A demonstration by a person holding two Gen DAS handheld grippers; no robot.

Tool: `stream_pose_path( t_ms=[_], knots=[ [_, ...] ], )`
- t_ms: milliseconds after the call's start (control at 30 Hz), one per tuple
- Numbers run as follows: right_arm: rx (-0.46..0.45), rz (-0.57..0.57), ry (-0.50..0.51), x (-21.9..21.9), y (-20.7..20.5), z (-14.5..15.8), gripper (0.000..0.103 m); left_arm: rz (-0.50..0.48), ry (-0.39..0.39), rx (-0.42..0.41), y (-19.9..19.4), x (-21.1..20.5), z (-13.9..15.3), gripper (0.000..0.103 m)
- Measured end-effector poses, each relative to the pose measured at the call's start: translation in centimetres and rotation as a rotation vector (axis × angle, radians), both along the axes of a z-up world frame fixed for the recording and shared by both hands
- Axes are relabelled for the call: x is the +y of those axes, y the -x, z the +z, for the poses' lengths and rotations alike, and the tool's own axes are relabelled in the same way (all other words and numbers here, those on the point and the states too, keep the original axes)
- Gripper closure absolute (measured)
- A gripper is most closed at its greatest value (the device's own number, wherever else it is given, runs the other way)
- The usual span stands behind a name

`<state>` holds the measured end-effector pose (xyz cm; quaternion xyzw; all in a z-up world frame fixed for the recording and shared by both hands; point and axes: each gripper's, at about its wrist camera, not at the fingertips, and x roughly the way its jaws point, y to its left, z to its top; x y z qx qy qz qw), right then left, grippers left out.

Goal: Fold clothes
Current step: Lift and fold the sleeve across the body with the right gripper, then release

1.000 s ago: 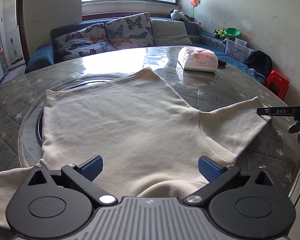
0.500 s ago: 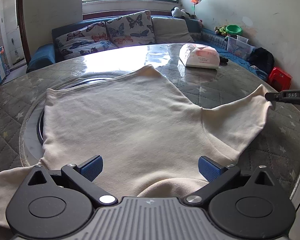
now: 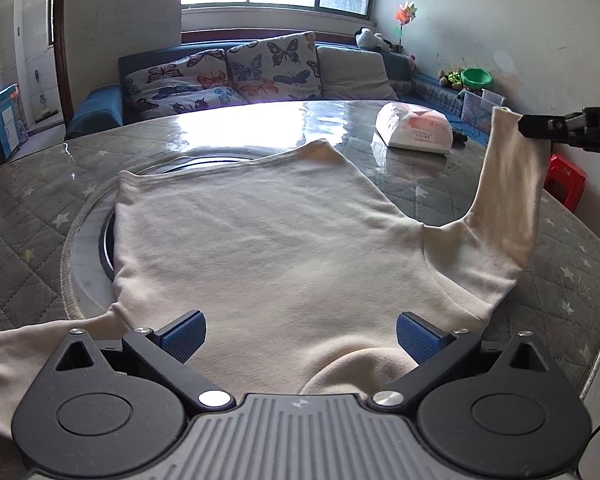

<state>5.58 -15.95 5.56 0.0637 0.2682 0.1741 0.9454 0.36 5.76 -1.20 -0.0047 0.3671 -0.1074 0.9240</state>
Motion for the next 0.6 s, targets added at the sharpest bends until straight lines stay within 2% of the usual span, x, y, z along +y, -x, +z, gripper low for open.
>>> stream_pose_path(
  t_ms=[333,600],
  knots=[
    [0.026,0.241,0.056,10.6,-1.2,-0.2,0.096,0.050,0.042,-0.007,1.0,3.1,-0.3,0.000],
    [0.085,0.380,0.098,17.0,-1.4,-3.0,0.096,0.093,0.055,0.001,1.8,5.1,-0.6,0.000]
  ],
)
